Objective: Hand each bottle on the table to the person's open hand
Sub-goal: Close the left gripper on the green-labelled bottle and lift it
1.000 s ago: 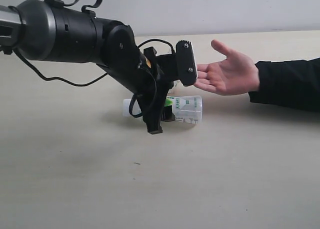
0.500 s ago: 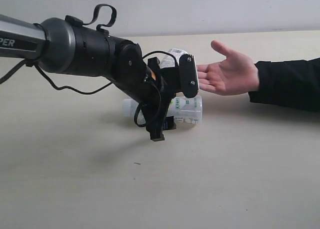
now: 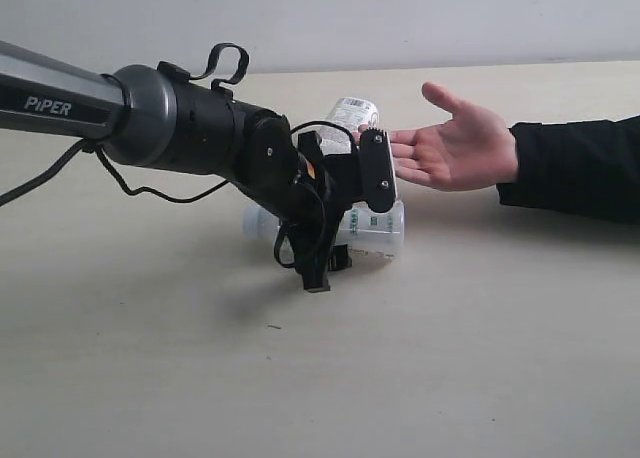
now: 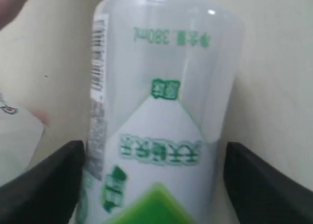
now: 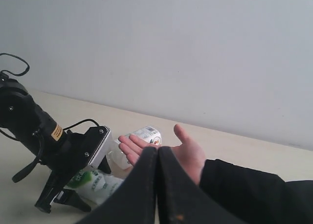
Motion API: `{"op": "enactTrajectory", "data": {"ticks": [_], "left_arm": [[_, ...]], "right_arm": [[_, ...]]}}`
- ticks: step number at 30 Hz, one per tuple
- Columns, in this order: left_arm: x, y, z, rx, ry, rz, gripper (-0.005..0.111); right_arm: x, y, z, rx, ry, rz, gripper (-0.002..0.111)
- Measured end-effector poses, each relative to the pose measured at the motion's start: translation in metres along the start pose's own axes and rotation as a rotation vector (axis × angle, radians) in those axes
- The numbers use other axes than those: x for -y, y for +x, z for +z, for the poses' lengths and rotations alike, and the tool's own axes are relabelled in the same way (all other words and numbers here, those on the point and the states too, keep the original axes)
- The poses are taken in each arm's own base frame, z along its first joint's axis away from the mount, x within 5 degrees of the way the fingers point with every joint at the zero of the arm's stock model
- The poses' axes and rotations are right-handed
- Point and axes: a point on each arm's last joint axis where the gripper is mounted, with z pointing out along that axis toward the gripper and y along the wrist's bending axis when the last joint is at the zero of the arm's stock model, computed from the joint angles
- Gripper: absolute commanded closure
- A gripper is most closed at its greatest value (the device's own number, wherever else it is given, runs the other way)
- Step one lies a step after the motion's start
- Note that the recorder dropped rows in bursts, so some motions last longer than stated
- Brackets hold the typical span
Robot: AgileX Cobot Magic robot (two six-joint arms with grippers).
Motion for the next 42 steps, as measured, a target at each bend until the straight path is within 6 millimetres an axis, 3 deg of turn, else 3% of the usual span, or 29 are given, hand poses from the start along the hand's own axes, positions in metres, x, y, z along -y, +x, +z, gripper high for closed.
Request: {"op": "enactTrajectory", "data": {"ticks": [2,4,6,9,17,23,36,42], "left_arm": [[0.000,0.000,0.001,0.002,-0.005,0.002,0.033],[0.000,0.000,0.001,0.002,-0.005,0.002,0.046],[0.000,0.001,0.002,-0.001,-0.001,0.001,0.077],[0.001,0.001,0.002,-0.007,0.009,0.001,0.107],[0.006,-0.001,-0.022,-0.052,0.110,0.004,0.107],[0.007,-0.007,-0.055,-0.065,0.183,-0.048,0.107],[-0.003,-0.034,-0.154,0.117,0.108,-0.281,0.107],[-0.005,-0.040,-0.204,0.212,0.049,-0.519,0.107]], "right_arm": [[0.000,-0.001,0.000,0.011,0.000,0.000,0.108],[0.000,-0.001,0.000,0.011,0.000,0.000,0.108],[0.000,-0.001,0.000,0.011,0.000,0.000,0.108],[0.000,-0.001,0.000,0.014,0.000,0.000,0.108],[0.000,-0.001,0.000,0.014,0.000,0.000,0.108],[0.000,-0.001,0.000,0.014,0.000,0.000,0.108],[0.000,-0.001,0.000,0.014,0.000,0.000,0.108],[0.000,-0.001,0.000,0.014,0.000,0.000,0.108]]}}
